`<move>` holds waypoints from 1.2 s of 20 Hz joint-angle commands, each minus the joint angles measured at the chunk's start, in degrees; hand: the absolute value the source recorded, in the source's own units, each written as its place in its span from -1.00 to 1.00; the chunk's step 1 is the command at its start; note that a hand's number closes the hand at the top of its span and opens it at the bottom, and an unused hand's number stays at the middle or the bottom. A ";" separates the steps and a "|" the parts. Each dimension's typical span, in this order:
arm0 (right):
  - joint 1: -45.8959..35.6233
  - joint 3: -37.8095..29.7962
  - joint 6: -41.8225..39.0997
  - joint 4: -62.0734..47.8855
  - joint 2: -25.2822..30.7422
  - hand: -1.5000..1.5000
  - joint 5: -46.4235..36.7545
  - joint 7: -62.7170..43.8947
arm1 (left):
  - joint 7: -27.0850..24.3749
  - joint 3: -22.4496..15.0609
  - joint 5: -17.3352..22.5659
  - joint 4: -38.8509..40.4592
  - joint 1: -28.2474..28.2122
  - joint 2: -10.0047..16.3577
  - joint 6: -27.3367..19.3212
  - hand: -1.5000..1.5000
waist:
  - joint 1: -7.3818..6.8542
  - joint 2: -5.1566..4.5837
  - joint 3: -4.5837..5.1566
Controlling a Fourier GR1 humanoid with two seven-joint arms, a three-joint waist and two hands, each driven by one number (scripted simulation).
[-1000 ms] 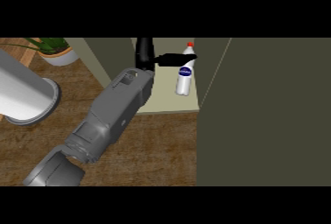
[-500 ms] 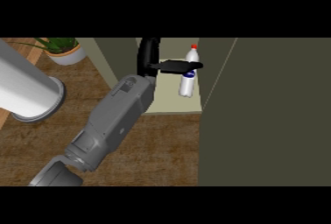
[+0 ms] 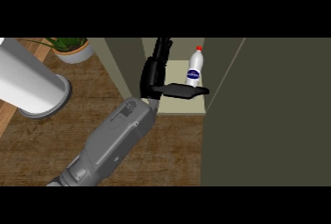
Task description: Pick up the bottled water, place it into the cabinet and close the cabinet
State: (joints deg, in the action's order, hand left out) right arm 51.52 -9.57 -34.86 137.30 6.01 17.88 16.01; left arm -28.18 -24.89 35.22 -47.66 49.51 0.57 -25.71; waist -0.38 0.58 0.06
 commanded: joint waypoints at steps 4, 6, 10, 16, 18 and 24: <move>1.08 -1.07 2.29 9.56 1.04 -1.00 4.61 -5.55 | 5.76 -5.29 -2.15 -18.38 -10.15 2.25 -3.02 -1.00 | -0.41 -0.14 -0.01; -1.32 1.87 5.56 11.15 -0.28 -1.00 2.00 -8.14 | 4.52 -8.09 -2.83 -23.02 -16.69 2.28 -3.28 -1.00 | -1.29 -0.19 0.05; -2.39 3.65 4.85 10.67 -0.11 -1.00 -0.86 -7.95 | 6.73 -9.73 -3.52 -31.44 -22.94 4.91 -3.99 -1.00 | -0.46 -0.31 0.01; -1.08 10.12 -2.75 7.47 5.42 1.00 -4.68 -8.92 | 3.79 -12.10 -4.11 -42.79 -36.41 12.49 -1.75 -1.00 | -1.29 -0.17 0.08; 1.65 10.03 -4.28 12.59 7.52 1.00 -1.85 -9.60 | 5.24 -12.72 -4.45 -45.94 -38.62 12.77 -3.99 -1.00 | -0.61 -0.10 0.09; -0.71 19.11 -2.86 13.12 7.45 1.00 -6.29 -14.14 | 5.32 -13.21 -5.26 -56.22 -46.39 17.56 -4.47 -1.00 | -1.11 -0.26 0.10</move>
State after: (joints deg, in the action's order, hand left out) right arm 50.08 6.37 -39.55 138.20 12.44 15.48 8.54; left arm -23.01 -37.13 30.42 -97.28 8.75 14.92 -29.88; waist -0.88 0.39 0.13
